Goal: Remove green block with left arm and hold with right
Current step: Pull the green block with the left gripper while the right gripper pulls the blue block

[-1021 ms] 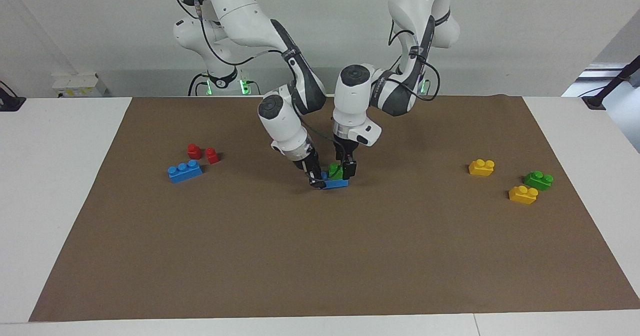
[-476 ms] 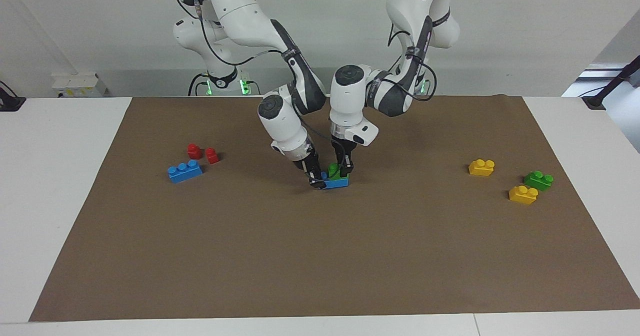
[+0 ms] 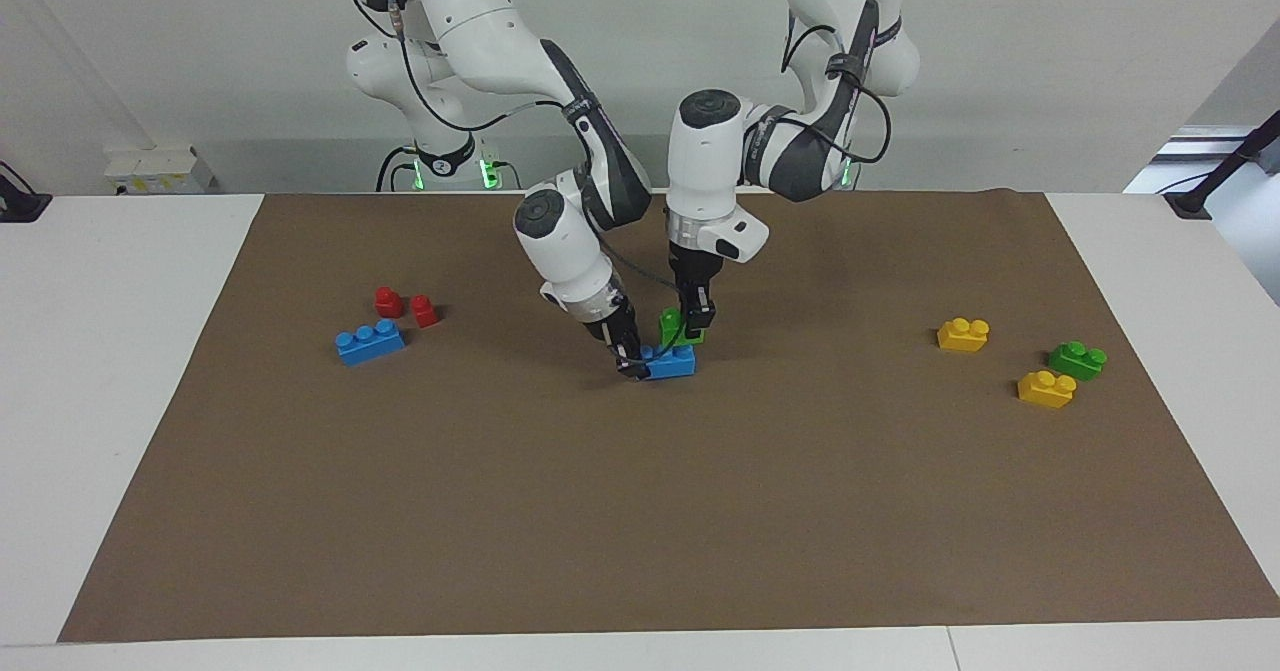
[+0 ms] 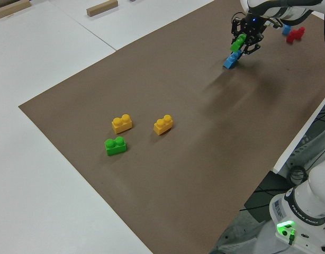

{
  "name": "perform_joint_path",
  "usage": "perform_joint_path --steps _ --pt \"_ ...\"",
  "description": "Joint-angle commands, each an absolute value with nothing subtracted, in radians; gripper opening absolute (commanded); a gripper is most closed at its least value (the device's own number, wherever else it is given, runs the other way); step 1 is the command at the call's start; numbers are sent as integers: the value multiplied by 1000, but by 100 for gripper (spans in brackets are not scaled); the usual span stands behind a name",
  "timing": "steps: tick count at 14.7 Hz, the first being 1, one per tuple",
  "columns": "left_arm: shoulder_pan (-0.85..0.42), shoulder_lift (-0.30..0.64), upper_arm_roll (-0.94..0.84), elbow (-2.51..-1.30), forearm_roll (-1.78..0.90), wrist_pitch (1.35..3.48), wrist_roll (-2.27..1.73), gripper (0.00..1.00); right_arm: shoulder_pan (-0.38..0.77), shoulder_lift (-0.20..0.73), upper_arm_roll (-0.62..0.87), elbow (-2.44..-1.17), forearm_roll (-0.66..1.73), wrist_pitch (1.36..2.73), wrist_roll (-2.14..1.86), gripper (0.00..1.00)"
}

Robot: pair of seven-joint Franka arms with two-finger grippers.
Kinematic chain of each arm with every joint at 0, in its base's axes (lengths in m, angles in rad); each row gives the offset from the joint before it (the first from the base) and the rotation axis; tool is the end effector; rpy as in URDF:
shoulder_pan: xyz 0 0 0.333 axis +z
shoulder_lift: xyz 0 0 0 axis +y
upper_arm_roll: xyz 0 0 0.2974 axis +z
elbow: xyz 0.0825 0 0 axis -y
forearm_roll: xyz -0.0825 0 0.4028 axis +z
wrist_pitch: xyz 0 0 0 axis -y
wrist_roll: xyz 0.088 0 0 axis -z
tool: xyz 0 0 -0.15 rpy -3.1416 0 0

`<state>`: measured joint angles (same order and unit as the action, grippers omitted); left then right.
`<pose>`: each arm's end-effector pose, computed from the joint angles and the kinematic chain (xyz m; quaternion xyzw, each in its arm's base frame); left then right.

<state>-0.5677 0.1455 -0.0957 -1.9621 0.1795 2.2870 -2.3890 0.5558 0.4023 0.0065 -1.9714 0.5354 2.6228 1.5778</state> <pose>0.5005 -0.3776 0.3494 0.6845 0.7205 0.0697 0.0869 0.5535 0.3475 0.2180 -0.7329 0.6504 0.0828 0.1816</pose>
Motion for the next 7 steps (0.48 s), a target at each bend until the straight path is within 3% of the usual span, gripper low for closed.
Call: perform_joint_path --steps 1,7 --pt "-493 101 -94 -1970 178 2249 -2269 0 537 393 8 -1956 551 2616 1551 0" --pt "-269 103 -94 -1971 34 2215 -1793 0 211 262 6 -1916 548 2248 1131 0"
